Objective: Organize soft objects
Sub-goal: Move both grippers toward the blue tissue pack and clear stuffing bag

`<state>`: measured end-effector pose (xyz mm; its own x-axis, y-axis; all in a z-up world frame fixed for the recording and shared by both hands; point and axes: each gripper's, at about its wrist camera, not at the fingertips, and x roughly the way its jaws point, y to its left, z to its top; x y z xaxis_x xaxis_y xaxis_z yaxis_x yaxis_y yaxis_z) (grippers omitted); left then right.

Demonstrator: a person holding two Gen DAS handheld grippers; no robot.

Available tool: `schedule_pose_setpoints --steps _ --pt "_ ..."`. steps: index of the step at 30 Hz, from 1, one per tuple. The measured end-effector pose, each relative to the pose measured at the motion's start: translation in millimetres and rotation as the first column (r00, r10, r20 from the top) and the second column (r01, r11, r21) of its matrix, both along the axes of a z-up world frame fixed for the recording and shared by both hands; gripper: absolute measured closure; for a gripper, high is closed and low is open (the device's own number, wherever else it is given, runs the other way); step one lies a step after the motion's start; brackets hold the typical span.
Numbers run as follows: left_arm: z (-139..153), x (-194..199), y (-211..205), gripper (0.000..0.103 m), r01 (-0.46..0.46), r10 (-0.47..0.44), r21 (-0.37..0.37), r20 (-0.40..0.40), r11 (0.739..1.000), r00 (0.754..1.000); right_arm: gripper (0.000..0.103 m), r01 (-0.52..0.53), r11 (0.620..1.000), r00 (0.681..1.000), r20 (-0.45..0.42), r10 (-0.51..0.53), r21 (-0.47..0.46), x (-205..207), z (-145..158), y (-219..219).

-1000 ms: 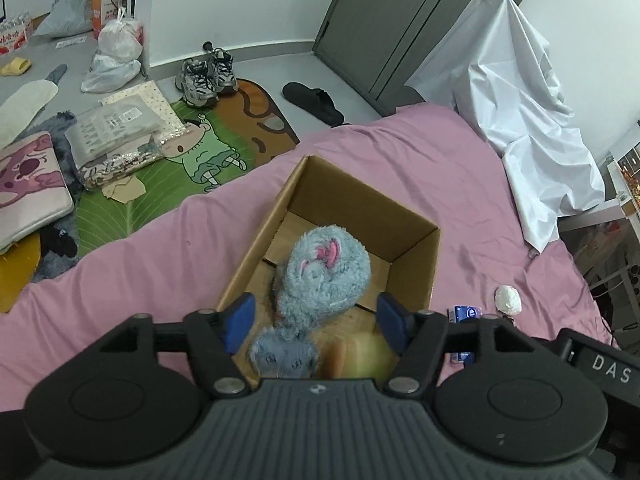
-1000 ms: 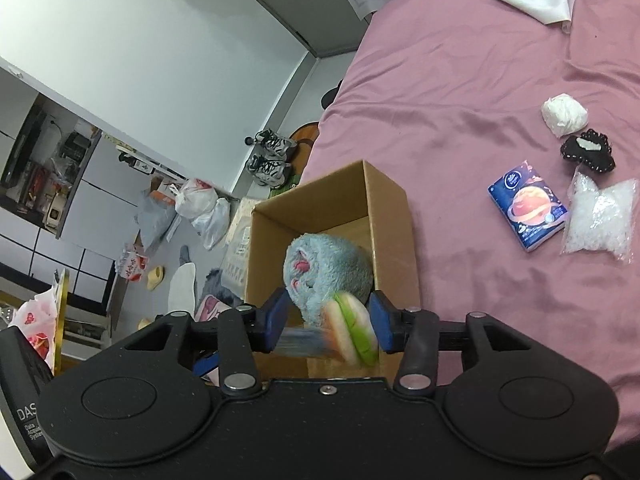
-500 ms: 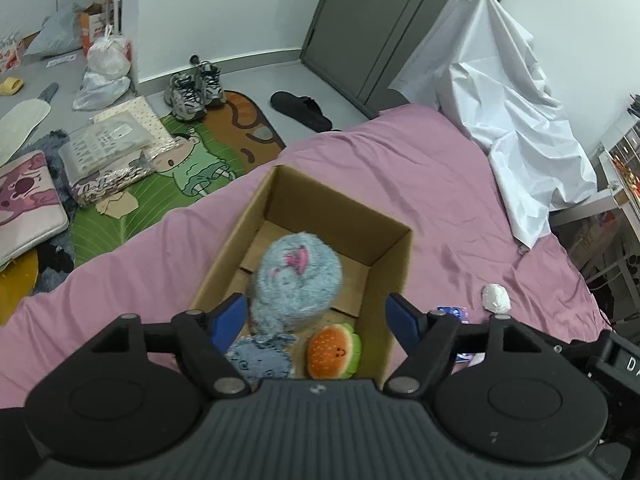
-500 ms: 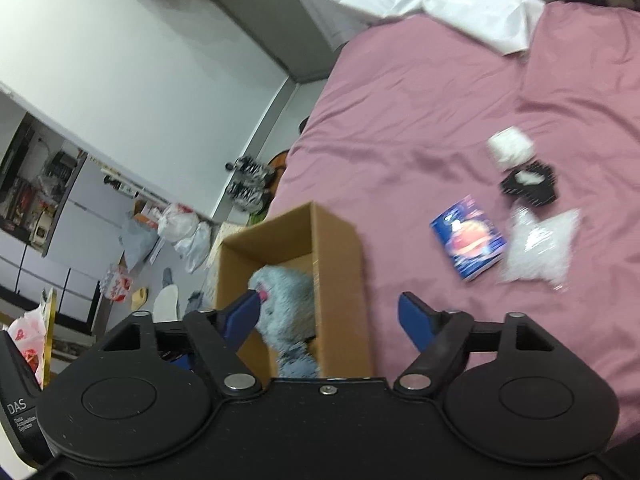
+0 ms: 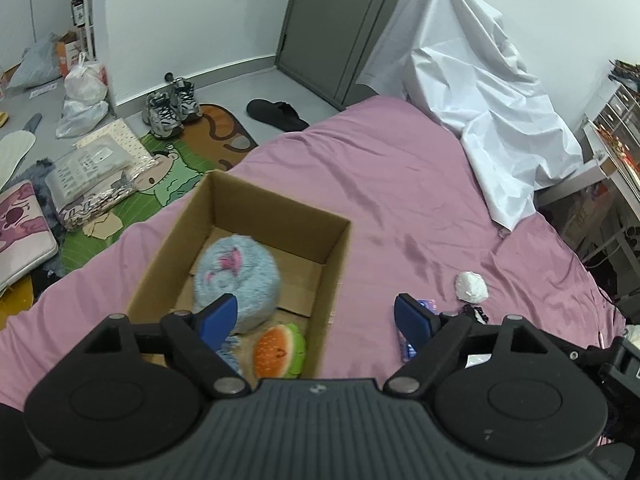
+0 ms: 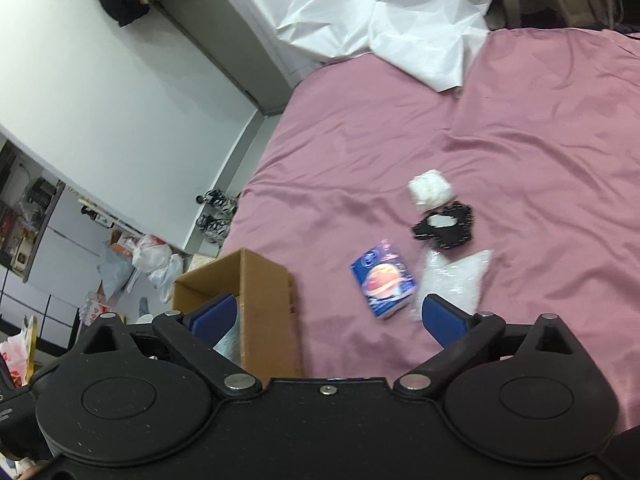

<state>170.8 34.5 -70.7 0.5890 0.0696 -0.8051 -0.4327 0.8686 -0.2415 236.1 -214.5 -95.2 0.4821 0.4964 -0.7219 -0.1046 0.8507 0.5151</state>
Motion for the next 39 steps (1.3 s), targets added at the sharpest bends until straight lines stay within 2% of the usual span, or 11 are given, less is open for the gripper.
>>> schedule_pose_setpoints --steps 8,18,22,30,35,39 --pt "-4 18 -30 0.019 0.036 -0.036 0.011 -0.013 0.999 0.999 0.000 0.055 0.998 0.998 -0.029 -0.055 0.008 8 -20 -34" --pt "-30 47 -70 0.019 0.124 -0.124 0.017 -0.045 0.992 0.991 0.003 0.122 0.991 0.989 -0.084 -0.118 0.050 20 -60 -62" --pt "-44 60 -84 0.019 0.147 -0.146 0.014 -0.061 0.989 0.987 0.014 0.148 0.985 0.978 -0.165 -0.131 0.093 31 -80 -68" --pt "-75 89 -100 0.022 0.158 -0.159 -0.014 -0.102 0.987 0.982 0.025 0.141 0.986 0.960 -0.258 -0.114 0.092 52 -111 -64" --pt "-105 105 -101 0.032 0.138 -0.143 -0.039 -0.157 0.990 0.977 0.045 0.143 0.985 0.948 -0.299 -0.109 0.092 62 -127 -64" --pt "-120 114 -104 0.038 0.129 -0.136 -0.052 -0.188 0.990 0.973 0.052 0.132 0.985 0.948 -0.306 -0.091 0.115 66 -132 -65"
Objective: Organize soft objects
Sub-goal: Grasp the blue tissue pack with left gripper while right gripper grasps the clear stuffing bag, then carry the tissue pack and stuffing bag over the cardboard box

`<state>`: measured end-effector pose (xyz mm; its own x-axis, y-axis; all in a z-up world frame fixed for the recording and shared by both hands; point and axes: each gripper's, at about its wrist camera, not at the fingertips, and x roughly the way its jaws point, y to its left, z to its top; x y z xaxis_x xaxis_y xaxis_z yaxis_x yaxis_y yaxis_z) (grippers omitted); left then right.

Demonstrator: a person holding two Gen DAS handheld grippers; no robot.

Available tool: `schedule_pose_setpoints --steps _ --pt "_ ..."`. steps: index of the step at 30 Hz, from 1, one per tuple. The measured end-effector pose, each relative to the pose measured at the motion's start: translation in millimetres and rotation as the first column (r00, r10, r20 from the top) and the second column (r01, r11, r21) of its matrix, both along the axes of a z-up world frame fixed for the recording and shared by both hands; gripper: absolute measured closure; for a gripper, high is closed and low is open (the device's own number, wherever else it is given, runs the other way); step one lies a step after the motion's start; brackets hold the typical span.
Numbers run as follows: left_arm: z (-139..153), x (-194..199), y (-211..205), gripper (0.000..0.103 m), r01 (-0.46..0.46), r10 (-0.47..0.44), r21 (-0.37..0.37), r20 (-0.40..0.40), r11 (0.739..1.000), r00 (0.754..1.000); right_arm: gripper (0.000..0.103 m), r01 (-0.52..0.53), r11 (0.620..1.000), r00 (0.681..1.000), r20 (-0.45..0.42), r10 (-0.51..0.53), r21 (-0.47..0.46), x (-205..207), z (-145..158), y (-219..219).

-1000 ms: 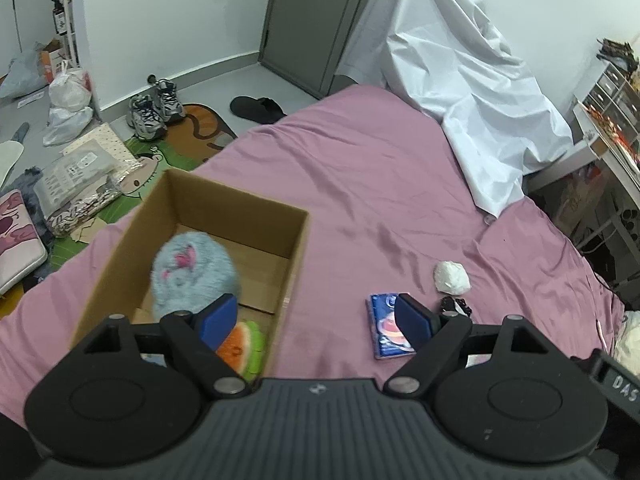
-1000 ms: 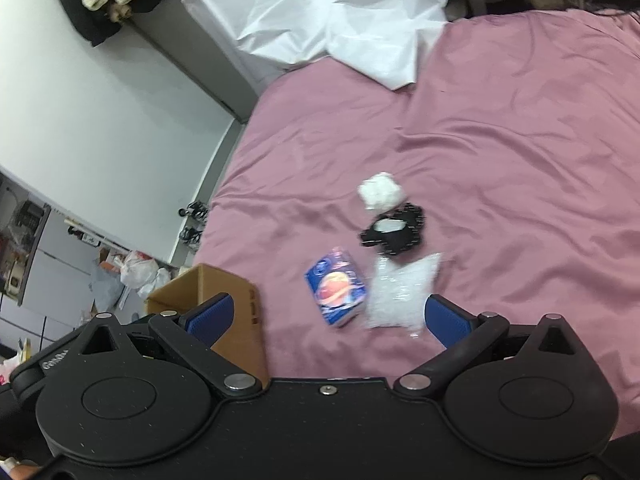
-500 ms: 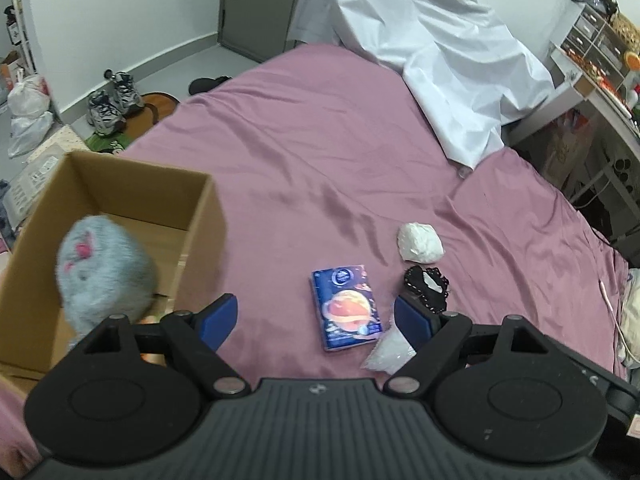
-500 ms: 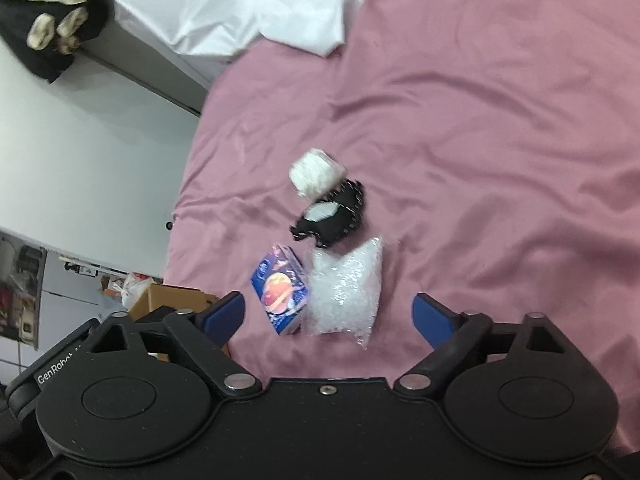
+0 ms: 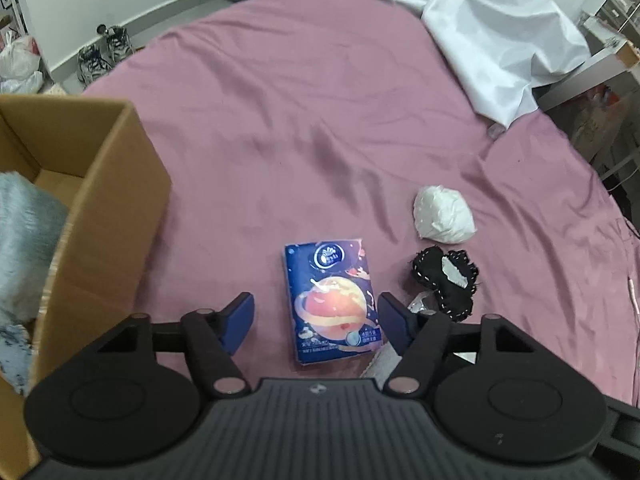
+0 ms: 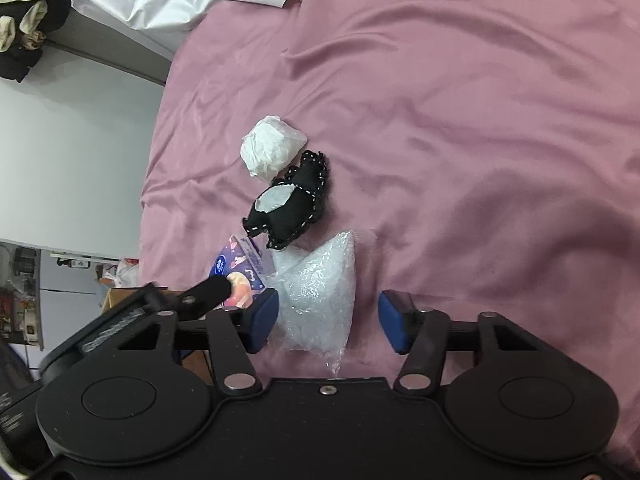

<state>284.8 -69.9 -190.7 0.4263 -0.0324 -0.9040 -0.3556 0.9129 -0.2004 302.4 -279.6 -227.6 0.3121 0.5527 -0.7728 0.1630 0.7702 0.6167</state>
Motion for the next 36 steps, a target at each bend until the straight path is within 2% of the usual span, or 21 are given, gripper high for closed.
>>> schedule_pose_setpoints --steps 4,13,18,25,36 --pt "-12 5 -4 0.044 -0.006 0.005 -0.022 -0.021 1.000 1.000 0.064 -0.021 1.000 1.000 0.007 0.021 0.019 2 -1 2" --pt "-23 17 -9 0.053 -0.024 0.023 -0.038 -0.034 0.999 0.999 0.070 -0.018 0.999 1.000 0.008 0.018 0.031 2 -1 -1" --pt "-20 16 -8 0.059 -0.024 0.023 -0.031 -0.020 0.999 1.000 0.073 -0.022 0.999 1.000 0.018 0.022 0.032 1 0 -2" --pt "-4 5 -2 0.059 -0.021 0.021 -0.001 -0.002 1.000 1.000 0.076 -0.023 1.000 0.999 0.047 0.022 0.017 -2 6 -2" --pt "43 -26 14 0.059 -0.026 0.024 0.022 0.071 0.999 0.997 0.078 0.003 1.000 0.996 0.089 -0.006 0.027 -22 25 -9"
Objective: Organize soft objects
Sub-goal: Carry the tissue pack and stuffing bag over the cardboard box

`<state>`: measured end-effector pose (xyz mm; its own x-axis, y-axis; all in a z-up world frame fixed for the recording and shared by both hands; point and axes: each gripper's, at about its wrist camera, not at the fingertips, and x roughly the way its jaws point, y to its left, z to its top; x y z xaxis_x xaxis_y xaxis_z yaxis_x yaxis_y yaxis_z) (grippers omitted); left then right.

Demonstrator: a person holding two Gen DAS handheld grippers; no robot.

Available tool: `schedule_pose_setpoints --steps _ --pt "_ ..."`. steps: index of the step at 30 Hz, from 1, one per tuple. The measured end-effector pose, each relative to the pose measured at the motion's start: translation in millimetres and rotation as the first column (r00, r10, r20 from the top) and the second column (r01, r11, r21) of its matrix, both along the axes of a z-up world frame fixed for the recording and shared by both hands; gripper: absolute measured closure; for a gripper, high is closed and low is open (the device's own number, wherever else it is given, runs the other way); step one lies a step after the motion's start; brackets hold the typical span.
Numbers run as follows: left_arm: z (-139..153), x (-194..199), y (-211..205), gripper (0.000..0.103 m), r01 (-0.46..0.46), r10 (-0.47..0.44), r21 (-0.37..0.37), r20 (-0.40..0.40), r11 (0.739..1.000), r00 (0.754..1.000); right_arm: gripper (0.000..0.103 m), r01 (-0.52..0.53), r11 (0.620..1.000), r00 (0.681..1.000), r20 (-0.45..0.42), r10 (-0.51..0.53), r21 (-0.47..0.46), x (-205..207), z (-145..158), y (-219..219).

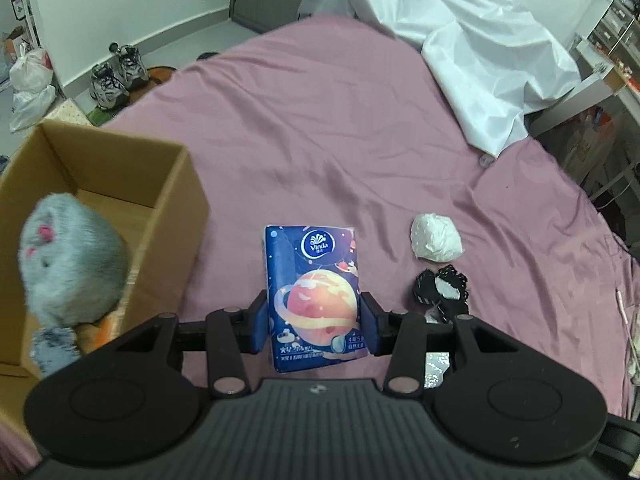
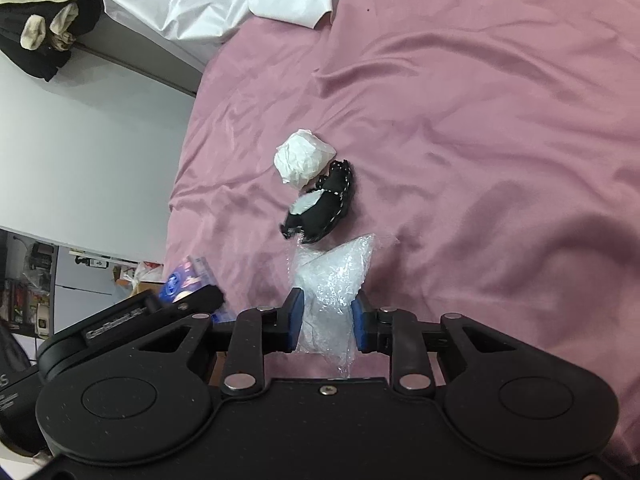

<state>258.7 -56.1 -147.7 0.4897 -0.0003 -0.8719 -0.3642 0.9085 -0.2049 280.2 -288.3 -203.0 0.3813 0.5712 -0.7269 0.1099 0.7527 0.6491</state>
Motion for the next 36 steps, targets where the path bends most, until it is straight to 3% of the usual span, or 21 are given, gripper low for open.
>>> schedule_pose_setpoints --steps 18,36 --pt "61 -62 43 0.059 -0.057 0.059 -0.014 0.110 0.998 0.992 0.078 -0.010 0.999 0.992 0.126 0.016 -0.044 -30 56 8" --pt "89 -102 111 0.059 -0.136 0.144 -0.059 0.162 0.989 0.976 0.078 -0.102 0.991 0.966 0.231 0.119 -0.082 -49 114 74"
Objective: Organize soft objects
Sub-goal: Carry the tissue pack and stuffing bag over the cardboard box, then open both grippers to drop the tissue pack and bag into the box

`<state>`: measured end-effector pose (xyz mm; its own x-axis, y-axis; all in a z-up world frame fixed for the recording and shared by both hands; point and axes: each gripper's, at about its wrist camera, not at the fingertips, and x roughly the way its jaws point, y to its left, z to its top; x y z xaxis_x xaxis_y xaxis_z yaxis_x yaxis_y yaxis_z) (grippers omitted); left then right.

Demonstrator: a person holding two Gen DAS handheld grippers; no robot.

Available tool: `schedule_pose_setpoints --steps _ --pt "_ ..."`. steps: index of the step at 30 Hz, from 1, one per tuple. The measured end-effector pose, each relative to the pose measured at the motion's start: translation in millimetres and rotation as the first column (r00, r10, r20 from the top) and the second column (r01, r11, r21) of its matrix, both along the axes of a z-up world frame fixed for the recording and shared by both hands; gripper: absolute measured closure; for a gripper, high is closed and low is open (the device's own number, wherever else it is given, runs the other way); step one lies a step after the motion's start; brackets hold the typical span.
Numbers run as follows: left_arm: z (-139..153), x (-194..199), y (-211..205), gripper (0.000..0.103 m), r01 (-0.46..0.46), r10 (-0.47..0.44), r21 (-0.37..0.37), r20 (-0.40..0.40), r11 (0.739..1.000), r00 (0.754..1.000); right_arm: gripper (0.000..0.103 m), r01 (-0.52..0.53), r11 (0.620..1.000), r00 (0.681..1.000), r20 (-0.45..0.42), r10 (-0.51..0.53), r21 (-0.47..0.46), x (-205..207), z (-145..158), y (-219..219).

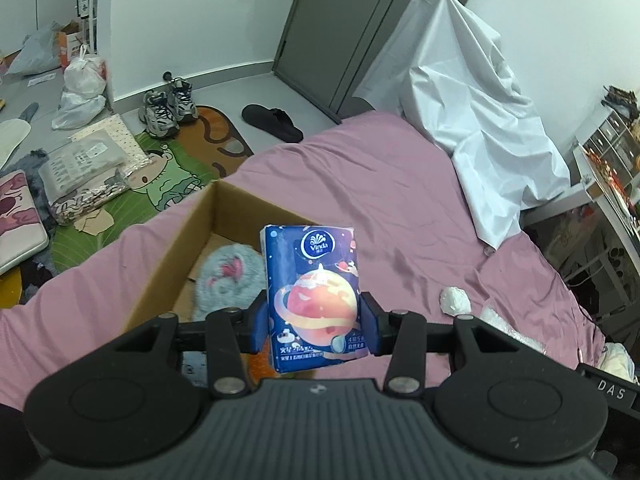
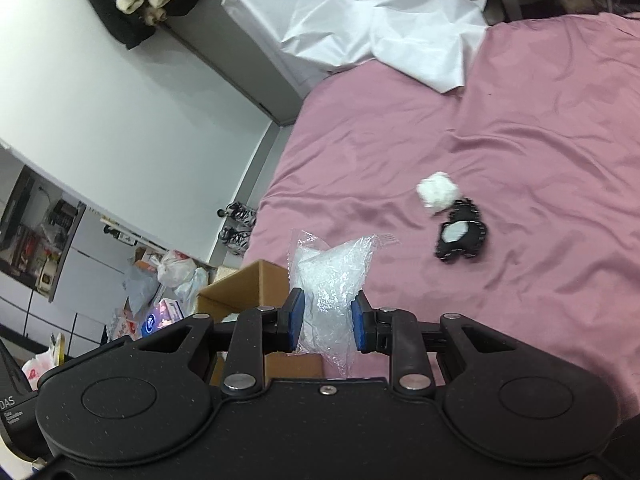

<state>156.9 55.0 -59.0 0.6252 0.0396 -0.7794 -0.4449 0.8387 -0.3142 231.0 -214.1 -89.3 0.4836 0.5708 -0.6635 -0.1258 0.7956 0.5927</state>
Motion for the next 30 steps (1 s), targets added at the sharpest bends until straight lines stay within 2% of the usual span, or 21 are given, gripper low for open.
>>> schedule_pose_setpoints --steps 8,16,21,26,30 --pt "-2 -12 28 0.058 -0.032 0.032 -0.022 -0.002 0.999 0.999 0.078 -0.044 0.999 0.999 0.019 0.044 -0.025 -10 12 37" --pt "-16 -19 50 0.056 -0.044 0.041 -0.045 -0.057 0.998 0.998 0.078 -0.083 0.995 0.996 0.025 0.084 -0.053 -16 18 72" --pt "-14 -25 64 0.049 -0.059 0.057 -0.061 -0.047 0.996 0.997 0.078 -0.107 0.992 0.994 0.030 0.109 -0.067 -19 22 94" --pt "-6 -28 74 0.037 -0.064 0.062 -0.040 -0.037 0.997 0.997 0.078 -0.111 0.991 0.992 0.047 0.115 -0.072 -17 29 111" --pt "2 -31 76 0.030 -0.052 0.051 -0.012 -0.028 0.999 0.998 0.078 -0.122 0.989 0.990 0.067 0.128 -0.081 -14 37 123"
